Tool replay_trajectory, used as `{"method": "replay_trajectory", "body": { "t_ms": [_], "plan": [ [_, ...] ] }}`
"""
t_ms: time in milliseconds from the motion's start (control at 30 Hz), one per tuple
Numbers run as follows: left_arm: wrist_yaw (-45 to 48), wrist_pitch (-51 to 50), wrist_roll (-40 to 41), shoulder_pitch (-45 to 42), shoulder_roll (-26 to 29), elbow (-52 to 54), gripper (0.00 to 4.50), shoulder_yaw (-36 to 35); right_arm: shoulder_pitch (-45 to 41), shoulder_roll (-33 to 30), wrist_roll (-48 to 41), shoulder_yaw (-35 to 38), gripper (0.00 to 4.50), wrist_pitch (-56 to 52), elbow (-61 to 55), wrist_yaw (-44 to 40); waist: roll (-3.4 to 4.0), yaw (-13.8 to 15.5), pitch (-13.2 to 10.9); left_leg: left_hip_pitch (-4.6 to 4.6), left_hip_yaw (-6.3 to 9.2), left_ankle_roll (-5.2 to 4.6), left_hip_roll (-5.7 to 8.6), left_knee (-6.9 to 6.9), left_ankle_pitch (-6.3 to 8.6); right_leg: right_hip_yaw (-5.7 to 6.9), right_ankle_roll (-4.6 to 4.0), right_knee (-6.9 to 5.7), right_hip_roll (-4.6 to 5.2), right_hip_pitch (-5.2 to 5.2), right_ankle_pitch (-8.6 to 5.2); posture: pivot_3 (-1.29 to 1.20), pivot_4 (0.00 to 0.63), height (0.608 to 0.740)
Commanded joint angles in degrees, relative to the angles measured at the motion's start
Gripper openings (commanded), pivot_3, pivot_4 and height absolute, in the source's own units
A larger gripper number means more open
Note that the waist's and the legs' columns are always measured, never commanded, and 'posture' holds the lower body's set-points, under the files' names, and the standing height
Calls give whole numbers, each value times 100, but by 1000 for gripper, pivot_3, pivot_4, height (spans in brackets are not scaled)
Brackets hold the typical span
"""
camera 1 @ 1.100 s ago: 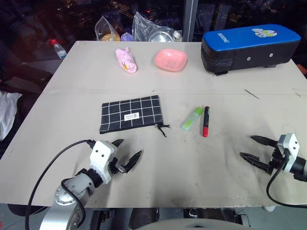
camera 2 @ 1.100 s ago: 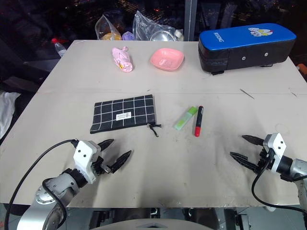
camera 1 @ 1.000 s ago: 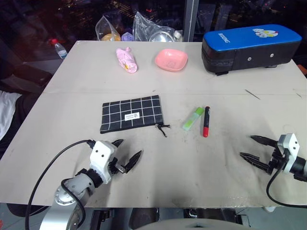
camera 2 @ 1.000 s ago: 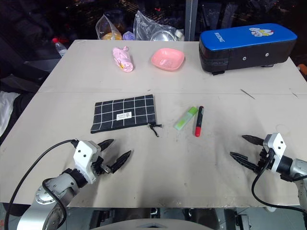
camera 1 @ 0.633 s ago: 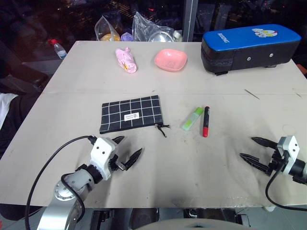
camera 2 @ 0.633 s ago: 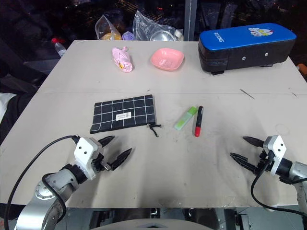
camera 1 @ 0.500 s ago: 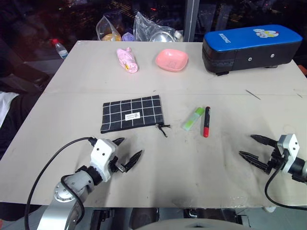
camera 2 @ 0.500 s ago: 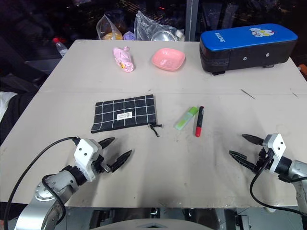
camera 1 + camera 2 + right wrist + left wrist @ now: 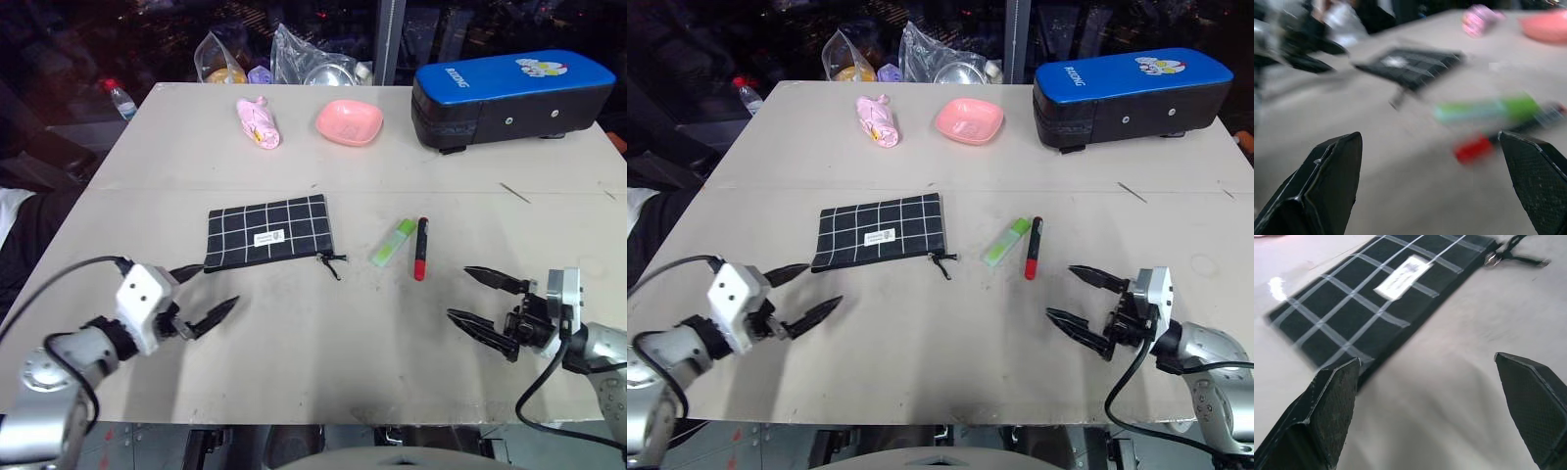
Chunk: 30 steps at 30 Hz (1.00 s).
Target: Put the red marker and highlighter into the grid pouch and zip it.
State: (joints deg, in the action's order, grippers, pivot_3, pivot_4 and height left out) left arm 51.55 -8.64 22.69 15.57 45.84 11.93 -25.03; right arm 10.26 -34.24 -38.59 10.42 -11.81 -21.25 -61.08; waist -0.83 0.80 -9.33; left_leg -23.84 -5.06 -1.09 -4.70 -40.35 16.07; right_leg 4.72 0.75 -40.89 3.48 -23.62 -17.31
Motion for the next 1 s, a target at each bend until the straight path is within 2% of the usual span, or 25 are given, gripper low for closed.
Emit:
{"method": "replay_trajectory", "body": {
  "t_ms": [33,167,300,467,600,800,1000],
  "plan": [
    [243,458,-141,-356,325,-864,4475,-314,-170,-43,-34,-68,4500,-128,-330,157,0,5,0,0,0,0,3,0,0,2,0,0,0,0,0,0,150,686],
    [403,907,-464,-894,696,-1905,4475,-221,-294,-109,-43,-43,4500,-244,-396,244,-3,6,0,-2,2,0,8,0,0,9,0,0,6,0,0,0,150,686],
    [497,2044,-1191,-1439,976,-3135,4475,283,-328,-129,38,-28,4500,-181,-309,247,-5,2,-1,-3,0,-1,12,1,0,11,-1,0,6,-1,1,0,150,686],
    [271,3412,-2090,-2456,1021,-4609,4475,1109,-311,-50,120,-54,4500,-158,-381,399,-16,21,6,-4,-1,-1,19,1,0,17,0,-2,7,-1,2,0,150,686],
    [-162,4603,-3006,-3479,809,-5557,4475,1971,-238,-68,160,-5,4500,-111,-397,410,-2,60,14,-2,-6,-1,26,0,-1,21,1,-8,13,3,2,0,150,686],
    [-135,5896,-3314,-4253,593,-6181,4475,2649,-278,-30,172,28,4500,-68,-350,462,6,134,25,0,-29,-3,34,-4,-1,23,3,-10,19,9,3,0,150,686],
    [169,6536,-3218,-4622,362,-6287,4475,3097,-316,-41,260,61,4500,48,-185,420,6,143,25,-2,-31,-3,39,-4,-1,25,6,-9,23,9,3,0,150,686]
  ]
}}
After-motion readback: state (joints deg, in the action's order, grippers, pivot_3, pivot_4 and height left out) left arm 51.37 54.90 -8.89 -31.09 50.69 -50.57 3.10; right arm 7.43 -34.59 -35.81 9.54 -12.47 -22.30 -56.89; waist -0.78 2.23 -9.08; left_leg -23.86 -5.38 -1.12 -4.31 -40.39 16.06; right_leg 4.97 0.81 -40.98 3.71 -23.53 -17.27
